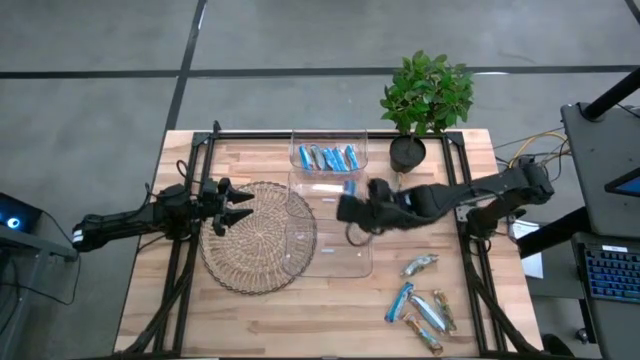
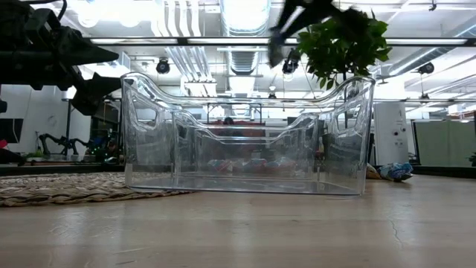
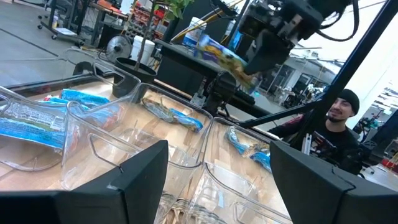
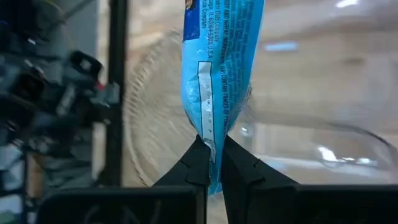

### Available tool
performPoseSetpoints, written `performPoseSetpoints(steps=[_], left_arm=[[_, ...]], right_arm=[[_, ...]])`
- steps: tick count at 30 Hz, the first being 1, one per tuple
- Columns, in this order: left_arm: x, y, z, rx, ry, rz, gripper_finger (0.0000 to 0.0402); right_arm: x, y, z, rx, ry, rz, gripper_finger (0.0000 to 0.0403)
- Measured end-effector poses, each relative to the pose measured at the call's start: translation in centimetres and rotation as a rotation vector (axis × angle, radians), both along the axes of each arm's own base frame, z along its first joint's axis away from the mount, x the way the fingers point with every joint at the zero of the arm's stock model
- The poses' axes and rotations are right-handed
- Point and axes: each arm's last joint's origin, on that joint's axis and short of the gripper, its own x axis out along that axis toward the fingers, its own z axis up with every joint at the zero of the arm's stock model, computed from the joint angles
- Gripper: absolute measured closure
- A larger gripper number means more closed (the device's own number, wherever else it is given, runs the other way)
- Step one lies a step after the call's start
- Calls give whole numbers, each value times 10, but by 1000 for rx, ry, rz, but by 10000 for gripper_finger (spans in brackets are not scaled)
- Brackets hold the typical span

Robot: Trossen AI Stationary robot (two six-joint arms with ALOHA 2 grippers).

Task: Pick and place Granola Bars by type
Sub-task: Put the blue granola bar into the middle transparent bin

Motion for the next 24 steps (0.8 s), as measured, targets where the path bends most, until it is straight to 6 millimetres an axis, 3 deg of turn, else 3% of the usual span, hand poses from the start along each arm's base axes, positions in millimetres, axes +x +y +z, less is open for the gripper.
performPoseSetpoints(steps=[8, 15, 24], left_arm=[[0, 0, 0, 0, 0, 0, 140], [0, 0, 0, 0, 0, 0, 140], [0, 0, 0, 0, 0, 0, 140]], right_arm=[[28, -33, -18, -1, -6, -45, 392], [27, -62, -31, 23, 109, -34, 392], [33, -77, -51, 88, 208, 2, 392]])
